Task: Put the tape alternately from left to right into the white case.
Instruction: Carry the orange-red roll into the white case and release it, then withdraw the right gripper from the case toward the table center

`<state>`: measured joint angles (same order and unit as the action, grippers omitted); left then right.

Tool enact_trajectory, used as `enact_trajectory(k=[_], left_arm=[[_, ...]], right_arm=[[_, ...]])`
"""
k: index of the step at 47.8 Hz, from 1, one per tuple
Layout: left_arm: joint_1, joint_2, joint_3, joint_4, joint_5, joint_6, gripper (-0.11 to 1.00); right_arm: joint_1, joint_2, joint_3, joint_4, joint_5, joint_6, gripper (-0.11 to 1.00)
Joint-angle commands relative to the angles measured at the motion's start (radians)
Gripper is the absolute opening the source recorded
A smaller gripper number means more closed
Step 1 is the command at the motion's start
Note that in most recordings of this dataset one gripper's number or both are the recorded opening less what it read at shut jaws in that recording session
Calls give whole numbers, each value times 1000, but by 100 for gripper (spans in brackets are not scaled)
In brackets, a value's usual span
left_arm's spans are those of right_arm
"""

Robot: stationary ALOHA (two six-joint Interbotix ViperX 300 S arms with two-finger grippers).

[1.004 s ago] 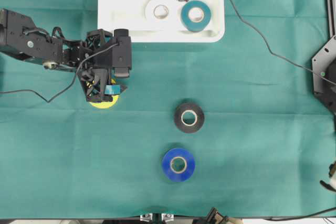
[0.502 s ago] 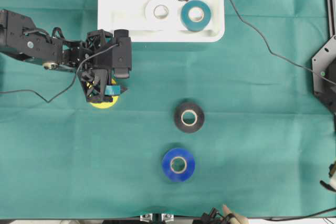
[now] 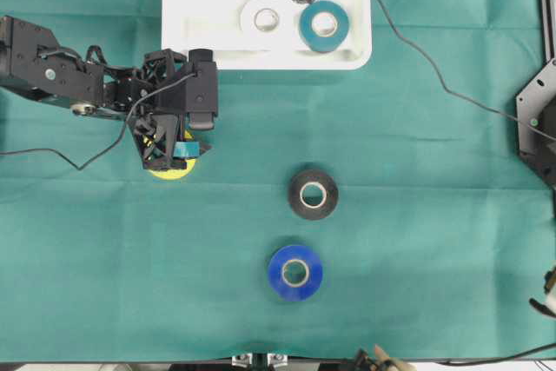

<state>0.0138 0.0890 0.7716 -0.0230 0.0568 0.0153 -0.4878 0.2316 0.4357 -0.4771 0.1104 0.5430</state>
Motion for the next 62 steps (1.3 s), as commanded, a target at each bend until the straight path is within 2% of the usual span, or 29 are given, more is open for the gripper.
enact_trajectory(k=[1,16,42,62], left_arm=[[-3,-28,-15,-2,-8,0,81],[-3,-29,-26,-3,-8,2,81],[-3,-29,-29,-2,-8,0,81],[-3,-29,-38,-3,-8,-2,81]], right_arm=[[5,-66,15,2,0,3,72],[80,-192,141,5,-17,5,72],[302,-333,293,6,-101,23,71],[382,-364,391,5,-152,32,71]])
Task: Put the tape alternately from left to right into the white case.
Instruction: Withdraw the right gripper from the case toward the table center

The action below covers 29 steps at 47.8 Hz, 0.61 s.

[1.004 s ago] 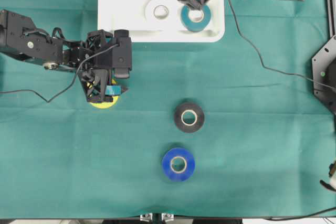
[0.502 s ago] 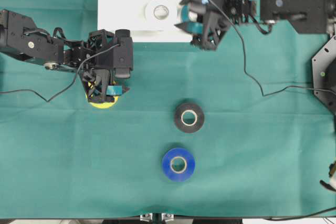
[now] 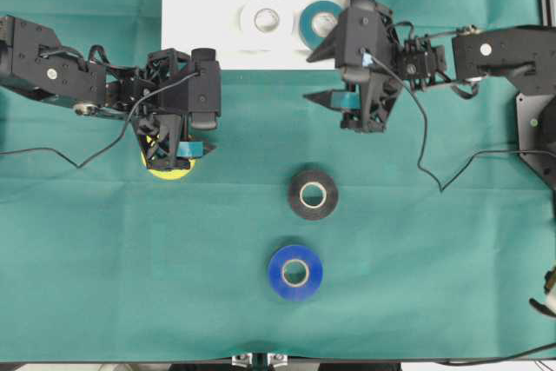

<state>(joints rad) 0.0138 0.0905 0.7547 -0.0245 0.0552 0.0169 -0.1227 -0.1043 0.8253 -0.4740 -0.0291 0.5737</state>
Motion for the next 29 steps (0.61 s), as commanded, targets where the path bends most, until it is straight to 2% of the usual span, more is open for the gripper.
enact_trajectory(k=[1,29], left_arm=[[-3,-31,-25,-2,-6,-5,81],[-6,-29,-32,-2,-6,-23,81]], right_arm=[[20,-28,5,2,-12,2,71],[49,-35,28,2,-11,2,71]])
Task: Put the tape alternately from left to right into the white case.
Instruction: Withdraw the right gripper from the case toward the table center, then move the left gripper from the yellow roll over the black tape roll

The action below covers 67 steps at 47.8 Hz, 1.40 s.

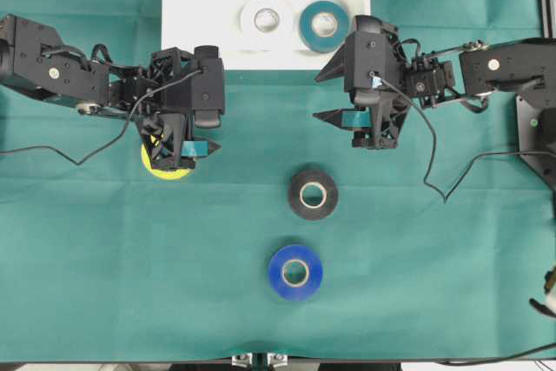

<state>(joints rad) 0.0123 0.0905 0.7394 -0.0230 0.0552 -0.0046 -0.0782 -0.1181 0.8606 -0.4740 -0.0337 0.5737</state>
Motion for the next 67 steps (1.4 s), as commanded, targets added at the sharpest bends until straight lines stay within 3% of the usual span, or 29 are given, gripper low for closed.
enact_trajectory(k=[1,21,40,44,57,67], left_arm=[[-5,-29,-17,-3,-6,-3,81],[-18,-66,-34,-3,0,-5,81],[-71,15,-181,-6,0,-23,81],[-80,44,-222,-6,5,-71,81],[-89,106,-321,-6,61,-333,81],[-109,118,-353,-6,95,-466,81]], right_arm=[[5,-21,-8,2,-6,2,71],[3,-21,2,3,-8,2,71],[5,-21,14,2,5,2,71],[5,-23,18,2,5,2,71],[5,-26,31,2,12,2,71],[3,-32,35,2,20,2,71]])
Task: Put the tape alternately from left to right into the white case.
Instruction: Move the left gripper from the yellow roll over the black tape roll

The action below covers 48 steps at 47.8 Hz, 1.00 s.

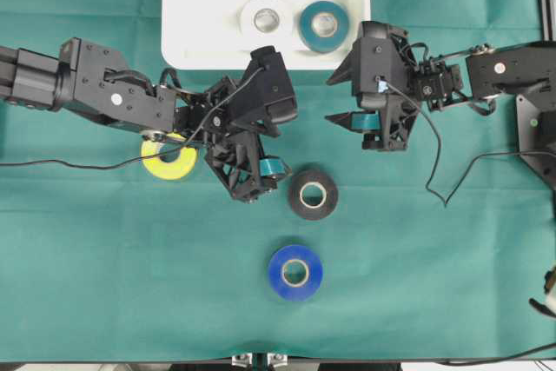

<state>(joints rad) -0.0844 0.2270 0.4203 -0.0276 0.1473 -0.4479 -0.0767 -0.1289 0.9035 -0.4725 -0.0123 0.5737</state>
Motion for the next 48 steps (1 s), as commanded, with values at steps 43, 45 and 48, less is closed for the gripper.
enact_trajectory(k=[43,45,48], left_arm=[[-32,158,-272,0,210,-104,81],[-29,163,-276,2,215,-115,81],[-23,170,-279,3,221,-133,81]], right_arm=[[3,-21,18,-2,-8,0,71],[2,-21,18,-2,-8,0,71],[3,-21,18,-2,-8,0,71]])
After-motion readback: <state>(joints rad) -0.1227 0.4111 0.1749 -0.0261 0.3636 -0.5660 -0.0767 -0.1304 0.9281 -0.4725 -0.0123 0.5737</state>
